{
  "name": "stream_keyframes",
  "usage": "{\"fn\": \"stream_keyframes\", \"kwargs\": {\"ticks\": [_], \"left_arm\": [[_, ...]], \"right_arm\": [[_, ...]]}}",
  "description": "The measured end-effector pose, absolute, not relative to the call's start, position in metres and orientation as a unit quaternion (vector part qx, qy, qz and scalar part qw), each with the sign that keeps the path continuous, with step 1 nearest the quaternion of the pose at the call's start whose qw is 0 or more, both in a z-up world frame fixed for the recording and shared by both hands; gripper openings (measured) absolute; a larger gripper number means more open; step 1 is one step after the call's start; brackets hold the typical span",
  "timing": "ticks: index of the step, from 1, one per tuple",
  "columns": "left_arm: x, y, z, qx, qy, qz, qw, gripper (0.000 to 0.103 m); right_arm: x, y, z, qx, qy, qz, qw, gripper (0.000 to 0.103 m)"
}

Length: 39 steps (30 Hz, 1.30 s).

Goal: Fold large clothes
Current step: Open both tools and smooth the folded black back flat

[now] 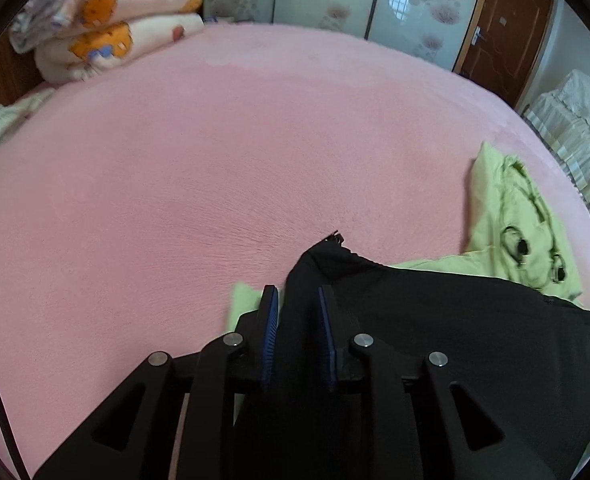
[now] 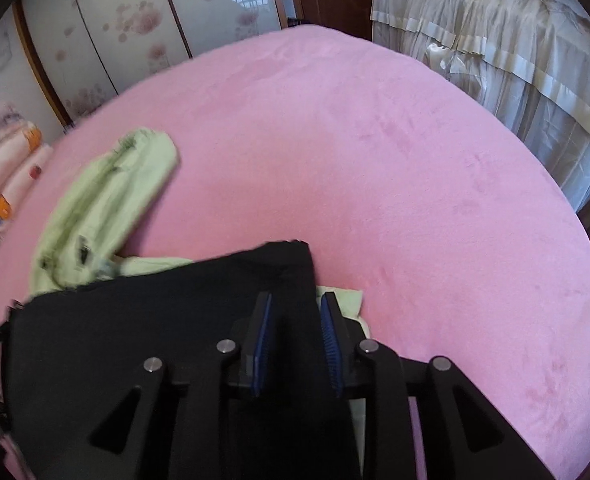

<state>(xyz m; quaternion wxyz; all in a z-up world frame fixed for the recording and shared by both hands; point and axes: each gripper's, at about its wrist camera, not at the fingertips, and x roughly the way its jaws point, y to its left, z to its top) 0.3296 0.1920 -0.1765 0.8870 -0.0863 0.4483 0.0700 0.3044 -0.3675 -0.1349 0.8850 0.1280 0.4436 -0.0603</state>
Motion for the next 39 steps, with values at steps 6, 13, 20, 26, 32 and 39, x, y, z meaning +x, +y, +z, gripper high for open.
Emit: {"fn": "stream_keyframes", "kwargs": {"ticks": [6,13,20,26,32,39], "left_arm": [[0.250,0.137,-0.144,-0.035,0.440,0.023,0.897,0.046],[0.193,0.086,-0.188,-0.046,0.458,0.006,0.888,0.046],[0.186,0.120,-0.213,-0.020,0.459,0.067,0.886,0.046],[0.181,0.168,-0.212,-0.063,0.465,0.071,0.880,0.045],[0.178,0.161,-0.213,-0.042,0.466,0.089,0.879,0.045],[0.176,0.158,-0.206,-0.044,0.481,0.092,0.871,0.050]], "right_arm": [[0.241,-0.316,-0.103,0.110,0.428,-0.018,0.897,0.054],[0.176,-0.168,-0.133,0.036,0.445,0.112,0.888,0.054],[0.164,-0.178,-0.177,-0.022,0.461,0.047,0.886,0.051],[0.145,-0.293,-0.179,-0.005,0.461,-0.093,0.883,0.035],[0.137,-0.305,-0.175,-0.002,0.470,-0.083,0.879,0.029],[0.142,-0.307,-0.175,0.019,0.475,-0.093,0.875,0.032]]}}
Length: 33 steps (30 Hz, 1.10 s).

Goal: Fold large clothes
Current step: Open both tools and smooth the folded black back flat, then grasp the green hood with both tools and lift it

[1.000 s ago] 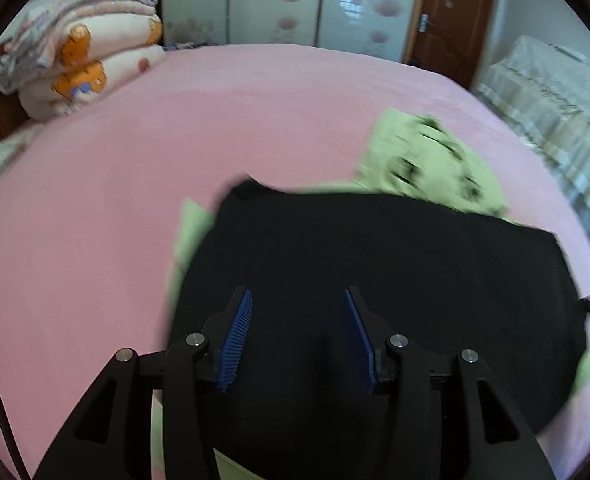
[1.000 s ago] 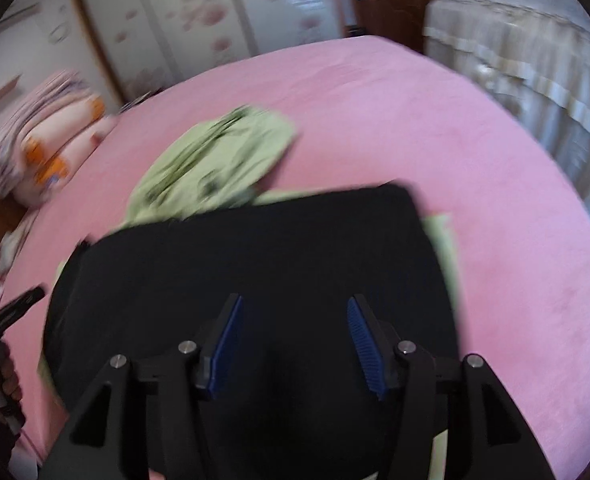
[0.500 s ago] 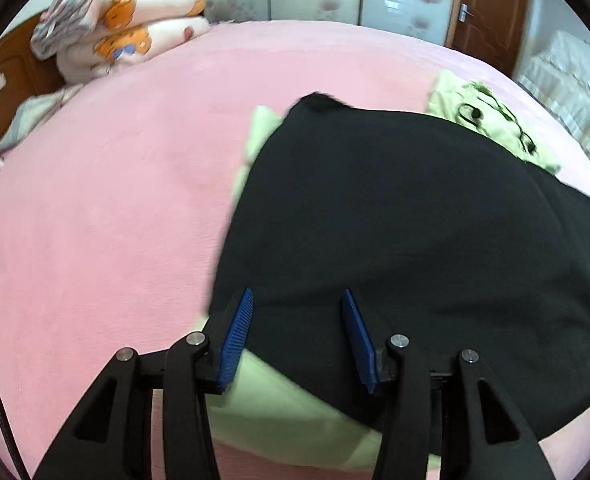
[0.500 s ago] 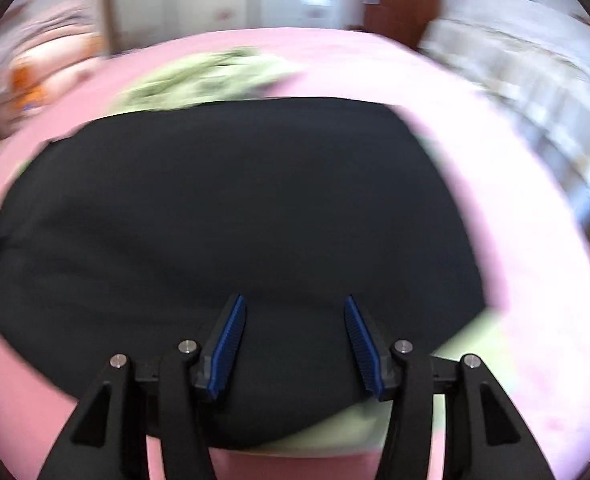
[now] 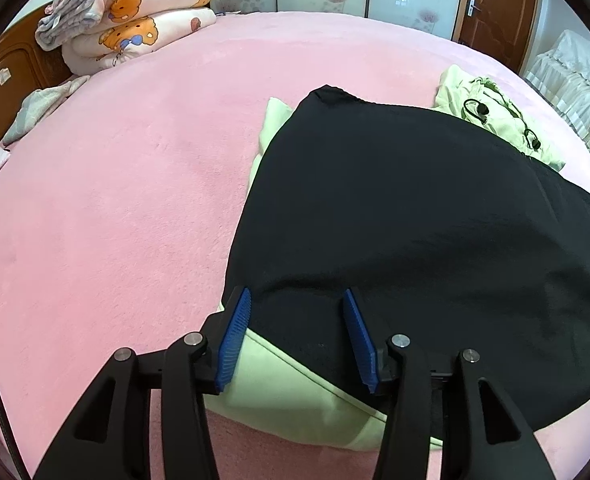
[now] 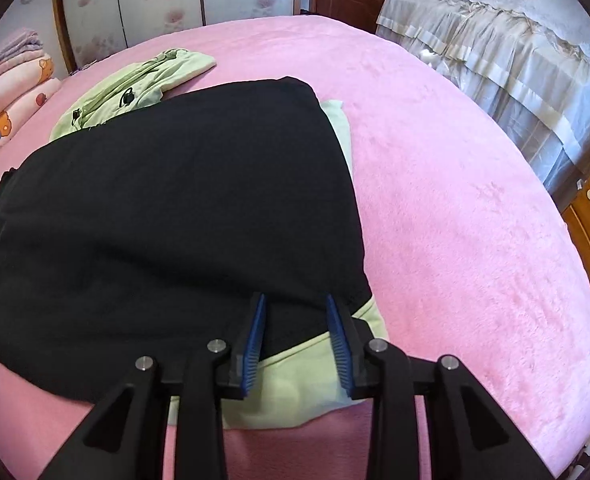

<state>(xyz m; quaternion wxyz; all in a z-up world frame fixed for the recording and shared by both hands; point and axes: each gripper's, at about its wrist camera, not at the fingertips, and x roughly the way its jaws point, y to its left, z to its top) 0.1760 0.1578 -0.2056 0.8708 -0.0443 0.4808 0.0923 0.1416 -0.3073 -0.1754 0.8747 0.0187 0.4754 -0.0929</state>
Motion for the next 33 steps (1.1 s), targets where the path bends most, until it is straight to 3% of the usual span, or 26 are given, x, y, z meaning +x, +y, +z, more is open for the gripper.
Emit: {"fn": "stream_keyframes", "kwargs": {"ticks": [3,11,25,33], "left_arm": [[0.172,0.155,-0.200,-0.038,0.486,0.095,0.868,0.058],[0.161,0.138,-0.181,-0.015,0.500,0.080,0.862,0.059],[0.168,0.093,-0.139,0.068,0.509,0.018,0.858,0.067],[0.188,0.073,-0.123,0.108,0.510,-0.011,0.854,0.077]], "right_arm": [[0.141,-0.309,-0.174,0.020,0.481,-0.091,0.872,0.032],[0.139,-0.308,-0.168,0.043,0.498,-0.085,0.862,0.037],[0.147,-0.296,-0.154,0.064,0.543,-0.048,0.836,0.038],[0.166,-0.278,-0.137,0.063,0.566,-0.019,0.822,0.038]]}}
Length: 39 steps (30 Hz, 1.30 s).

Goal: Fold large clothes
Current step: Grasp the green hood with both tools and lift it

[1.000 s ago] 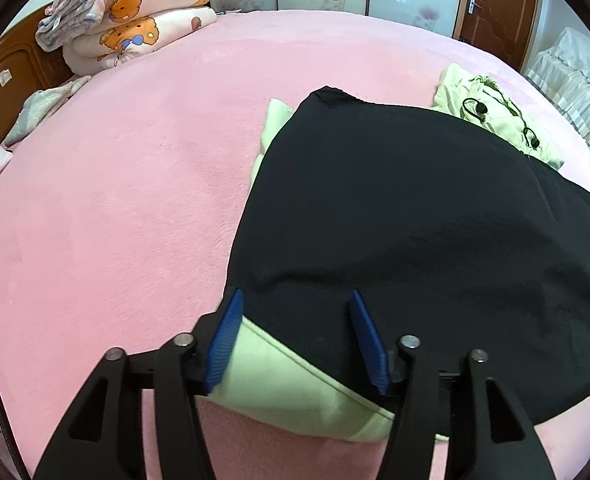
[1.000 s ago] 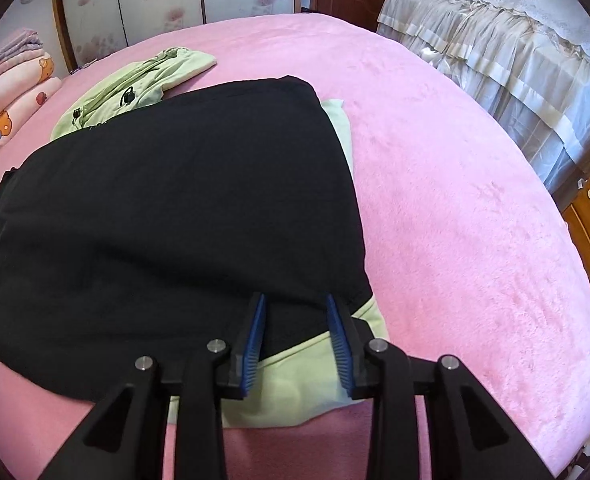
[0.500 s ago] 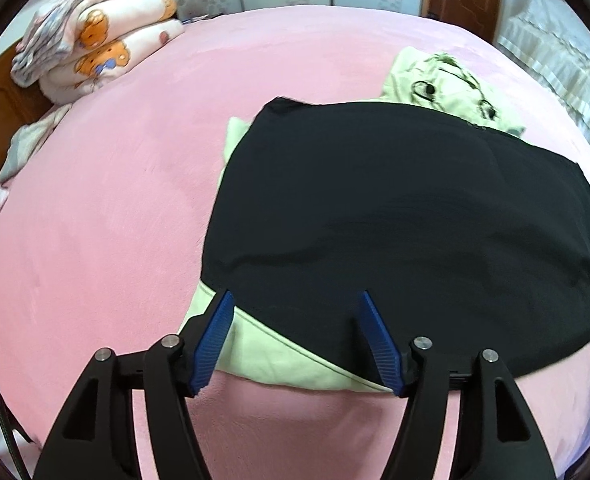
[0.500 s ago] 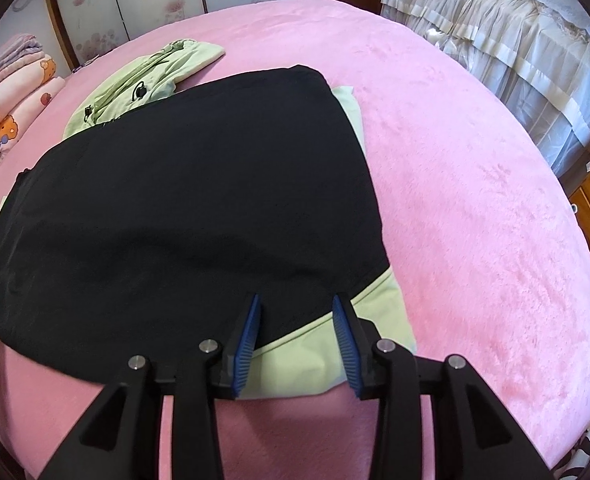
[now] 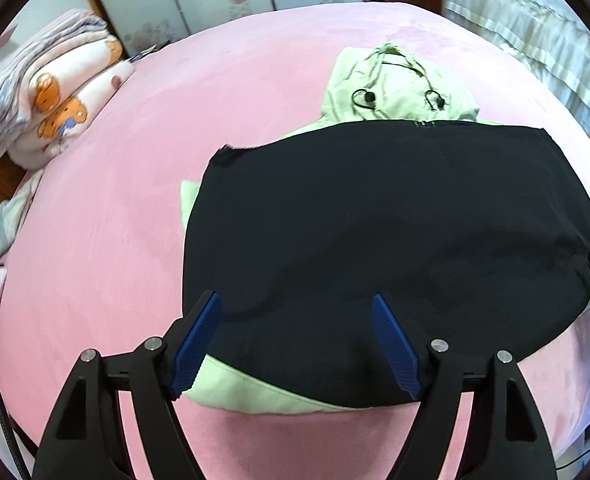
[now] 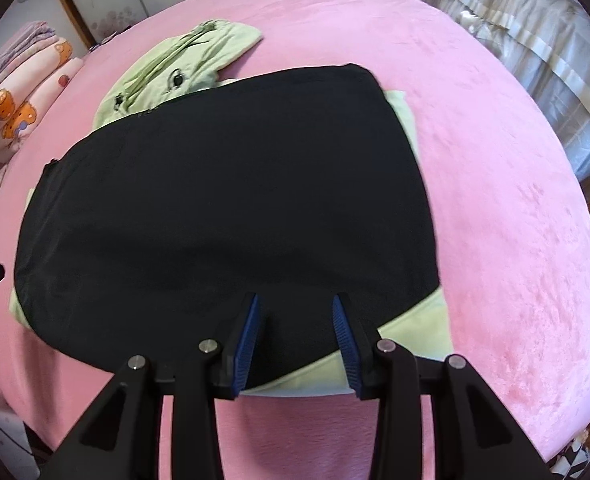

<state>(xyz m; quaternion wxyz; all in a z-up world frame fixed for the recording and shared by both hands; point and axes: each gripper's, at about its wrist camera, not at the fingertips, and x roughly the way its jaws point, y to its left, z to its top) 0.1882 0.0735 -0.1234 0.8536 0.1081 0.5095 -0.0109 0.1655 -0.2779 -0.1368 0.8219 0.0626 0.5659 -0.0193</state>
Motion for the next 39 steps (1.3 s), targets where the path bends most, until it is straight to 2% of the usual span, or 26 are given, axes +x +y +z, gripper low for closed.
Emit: {"fn": "stream_keyframes", "kwargs": {"ticks": [7,13,19,29,39], "left_arm": [[0.219,0.057,-0.126,0.148,0.515,-0.035,0.843,0.083],[0.270,0.040,-0.145,0.162,0.567,-0.072,0.805,0.085],[0.357,0.025,-0.143,0.153,0.575,-0.093,0.798,0.085],[0.523,0.023,-0.149,0.091,0.545,-0.037,0.833,0.085],[0.604,0.022,-0.216,-0.005,0.579,-0.051,0.814,0.085]], "right_arm": [[0.186,-0.259,-0.130,0.039,0.573,0.003,0.819,0.047],[0.221,-0.243,-0.130,0.013,0.588,0.022,0.808,0.047],[0.285,-0.225,-0.113,-0.037,0.575,0.042,0.816,0.047],[0.463,-0.273,-0.104,0.112,0.533,0.033,0.838,0.047],[0.560,-0.313,-0.173,0.229,0.532,0.012,0.815,0.047]]}}
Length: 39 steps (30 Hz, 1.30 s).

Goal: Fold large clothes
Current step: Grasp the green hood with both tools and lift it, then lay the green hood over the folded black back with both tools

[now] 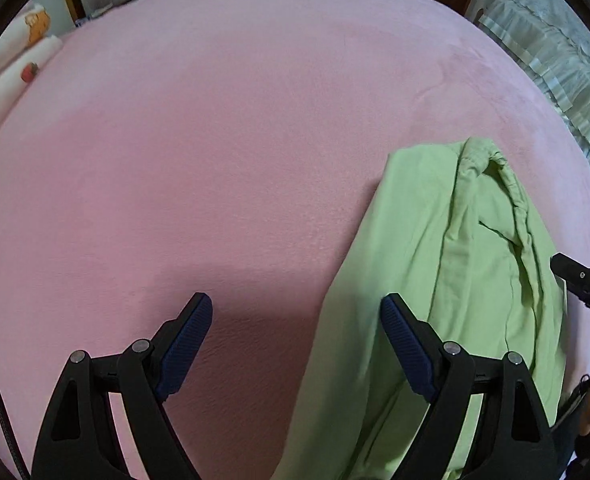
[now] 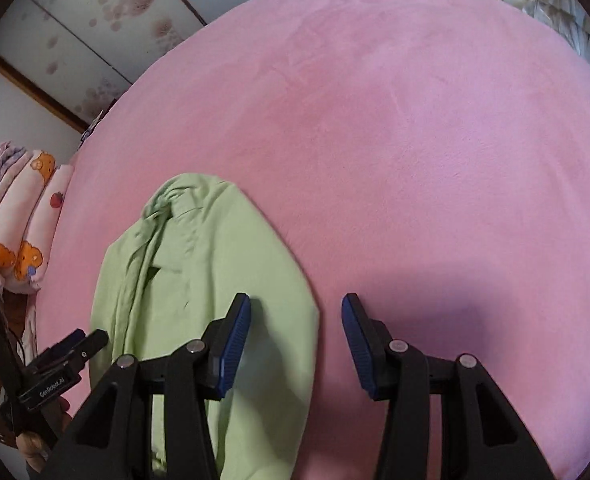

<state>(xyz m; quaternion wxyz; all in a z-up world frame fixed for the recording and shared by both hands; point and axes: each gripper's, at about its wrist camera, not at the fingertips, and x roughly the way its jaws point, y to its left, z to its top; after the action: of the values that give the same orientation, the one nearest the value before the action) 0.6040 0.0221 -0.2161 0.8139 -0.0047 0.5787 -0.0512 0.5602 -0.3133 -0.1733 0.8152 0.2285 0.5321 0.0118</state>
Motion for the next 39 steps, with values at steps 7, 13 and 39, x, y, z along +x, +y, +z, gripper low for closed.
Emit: {"fn": "stream_keyframes", "kwargs": {"ticks": [7,13,39], "left_arm": [[0.604,0.007,-0.222,-0.032,0.559,-0.094,0.823,0.004],[0.556,0.013,-0.166,-0.014,0.484,-0.105,0.868,0.001],[0.188,0.175,-0.196,-0.124,0.573,-0.100,0.804,0.025]], "right_arm": [[0.571,-0.293,-0.177,0.191,0.517,0.060,0.832,0.014],[0.544,-0.264,-0.122,0.122,0.445,0.085,0.883,0.009],[0.149,-0.254,-0.128,0.003,0.459,0.138,0.878,0.069]]}}
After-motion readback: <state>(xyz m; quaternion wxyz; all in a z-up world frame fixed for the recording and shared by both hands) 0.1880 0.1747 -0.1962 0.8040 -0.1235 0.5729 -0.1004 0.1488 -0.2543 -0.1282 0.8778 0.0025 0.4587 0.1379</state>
